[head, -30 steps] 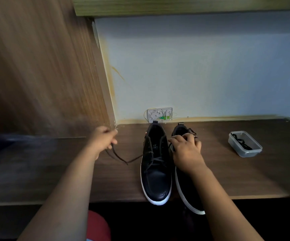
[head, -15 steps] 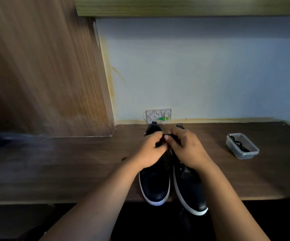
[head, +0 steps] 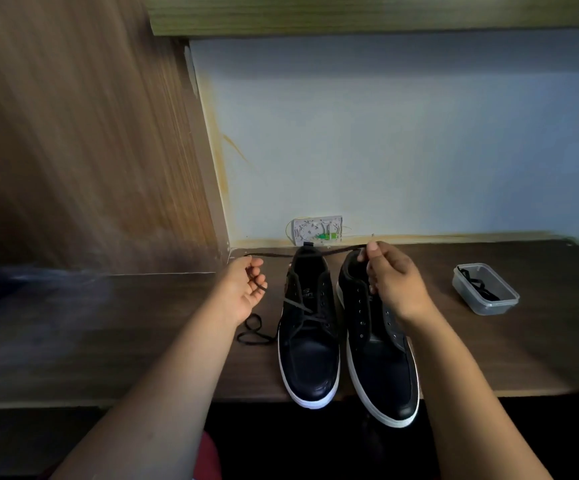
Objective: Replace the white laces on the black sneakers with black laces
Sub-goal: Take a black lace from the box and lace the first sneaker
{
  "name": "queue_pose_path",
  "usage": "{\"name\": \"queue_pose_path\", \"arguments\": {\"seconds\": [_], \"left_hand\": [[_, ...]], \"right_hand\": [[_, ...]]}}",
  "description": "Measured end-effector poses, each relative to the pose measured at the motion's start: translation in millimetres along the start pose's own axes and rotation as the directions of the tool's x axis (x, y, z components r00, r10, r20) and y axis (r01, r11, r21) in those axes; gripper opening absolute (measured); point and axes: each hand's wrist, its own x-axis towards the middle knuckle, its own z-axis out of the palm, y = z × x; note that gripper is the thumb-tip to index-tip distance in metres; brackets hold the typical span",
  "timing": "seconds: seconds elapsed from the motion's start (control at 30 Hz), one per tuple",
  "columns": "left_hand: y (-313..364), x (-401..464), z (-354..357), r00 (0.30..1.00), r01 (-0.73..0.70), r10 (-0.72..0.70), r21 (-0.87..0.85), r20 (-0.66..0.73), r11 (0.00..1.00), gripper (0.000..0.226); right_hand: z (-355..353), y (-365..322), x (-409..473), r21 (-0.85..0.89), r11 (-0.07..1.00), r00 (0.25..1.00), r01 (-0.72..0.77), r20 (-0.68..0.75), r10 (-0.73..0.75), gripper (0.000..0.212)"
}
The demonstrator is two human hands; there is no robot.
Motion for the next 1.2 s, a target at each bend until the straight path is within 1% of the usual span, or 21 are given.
{"name": "queue_pose_path", "arguments": {"seconds": [0.07, 0.1, 0.17, 0.2, 0.23, 0.3, 0.37, 0.47, 0.53, 0.57, 0.6, 0.63, 0.67, 0.7, 0.73, 0.83, 0.87, 0.93, 1.03, 1.13, 1.2], "left_hand": [[-0.6, -2.1, 4.0, 0.999, -0.040, 0.039, 0.031, 0.023, 0.999, 0.021], [-1.7, -2.8, 6.0, 0.995, -0.095, 0.091, 0.105, 0.046, 0.990, 0.018], [-4.0, -3.6, 10.0, 0.976, -0.207, 0.189, 0.189, 0.112, 0.960, 0.013], [-4.5, -4.3, 11.0, 0.965, -0.244, 0.223, 0.155, 0.141, 0.957, 0.014], [-2.9, -6.6, 12.0, 0.958, -0.254, 0.242, 0.066, 0.154, 0.965, 0.017], [4.2, -7.6, 11.0, 0.957, -0.231, 0.255, -0.168, 0.140, 0.958, 0.022], [11.3, -6.6, 6.9, 0.957, -0.222, 0.262, -0.264, 0.125, 0.939, 0.023], [14.8, -3.9, 0.6, 0.945, -0.264, 0.296, -0.204, 0.143, 0.943, 0.013], [14.5, -4.1, -2.4, 0.901, -0.395, 0.397, -0.048, 0.174, 0.917, 0.011], [12.8, -3.8, -4.3, 0.850, -0.510, 0.481, 0.110, 0.216, 0.853, 0.013], [9.7, -2.8, -6.0, 0.785, -0.618, 0.550, 0.300, 0.286, 0.727, 0.015], [5.5, -1.6, -6.1, 0.721, -0.691, 0.583, 0.446, 0.374, 0.568, 0.017], [0.9, -1.0, -5.0, 0.676, -0.730, 0.587, 0.518, 0.446, 0.447, 0.019], [-2.8, -2.1, -3.0, 0.654, -0.748, 0.584, 0.526, 0.481, 0.405, 0.020], [-5.0, -4.8, -0.3, 0.639, -0.765, 0.591, 0.488, 0.492, 0.421, 0.022], [-1.9, -15.3, 9.1, 0.616, -0.772, 0.616, 0.218, 0.491, 0.598, 0.025], [0.0, -16.5, 10.1, 0.598, -0.772, 0.627, 0.148, 0.499, 0.619, 0.025], [1.8, -15.5, 9.6, 0.570, -0.778, 0.641, 0.088, 0.514, 0.622, 0.027], [0.8, -10.2, 6.5, 0.574, -0.782, 0.636, 0.113, 0.515, 0.613, 0.030], [-0.1, -2.4, 1.8, 0.577, -0.805, 0.645, 0.216, 0.500, 0.552, 0.031], [0.0, -1.2, -1.7, 0.598, -0.790, 0.609, 0.253, 0.521, 0.559, 0.036]], "right_hand": [[5.5, 1.7, -2.5, -0.187, 0.982, 0.999, 0.039, -0.012, -0.042, 0.041], [7.4, 1.2, -4.6, -0.258, 0.964, 0.998, 0.063, -0.009, -0.067, 0.042], [9.8, 0.3, -8.0, -0.338, 0.934, 0.993, 0.112, 0.007, -0.116, 0.043], [10.3, -0.3, -8.8, -0.363, 0.924, 0.992, 0.123, 0.008, -0.129, 0.043], [10.3, 0.5, -7.9, -0.384, 0.915, 0.991, 0.125, 0.000, -0.135, 0.040], [9.1, 1.1, -5.7, -0.417, 0.902, 0.990, 0.112, -0.030, -0.137, 0.035], [5.7, 3.1, -2.6, -0.433, 0.897, 0.989, 0.089, -0.066, -0.130, 0.034], [-1.4, 5.0, 0.1, -0.429, 0.901, 0.984, 0.065, -0.121, -0.129, 0.030], [-4.3, 6.1, 1.9, -0.406, 0.913, 0.980, 0.036, -0.166, -0.113, 0.020], [-4.4, 7.1, 2.9, -0.386, 0.922, 0.978, 0.023, -0.182, -0.100, 0.016], [-3.9, 7.7, 3.5, -0.358, 0.934, 0.978, 0.013, -0.189, -0.087, 0.014], [-2.7, 8.3, 4.1, -0.329, 0.944, 0.979, 0.014, -0.187, -0.080, 0.018], [-1.5, 8.7, 4.3, -0.301, 0.953, 0.981, 0.025, -0.178, -0.082, 0.024], [-0.6, 8.7, 4.5, -0.275, 0.961, 0.981, 0.035, -0.173, -0.085, 0.029], [-0.3, 8.2, 4.3, -0.251, 0.967, 0.981, 0.041, -0.174, -0.087, 0.031], [-2.9, 5.6, 3.8, -0.204, 0.978, 0.972, 0.049, -0.214, -0.094, 0.027], [-4.5, 5.0, 3.4, -0.209, 0.977, 0.967, 0.048, -0.237, -0.098, 0.026], [-7.4, 4.7, 3.2, -0.224, 0.974, 0.955, 0.037, -0.279, -0.100, 0.024], [-10.2, 5.4, 3.3, -0.235, 0.972, 0.956, 0.027, -0.278, -0.094, 0.021], [-9.5, 3.8, 2.0, -0.262, 0.965, 0.966, 0.027, -0.242, -0.093, 0.016], [-7.7, 2.9, 0.1, -0.307, 0.951, 0.969, 0.032, -0.222, -0.105, 0.013]]}}
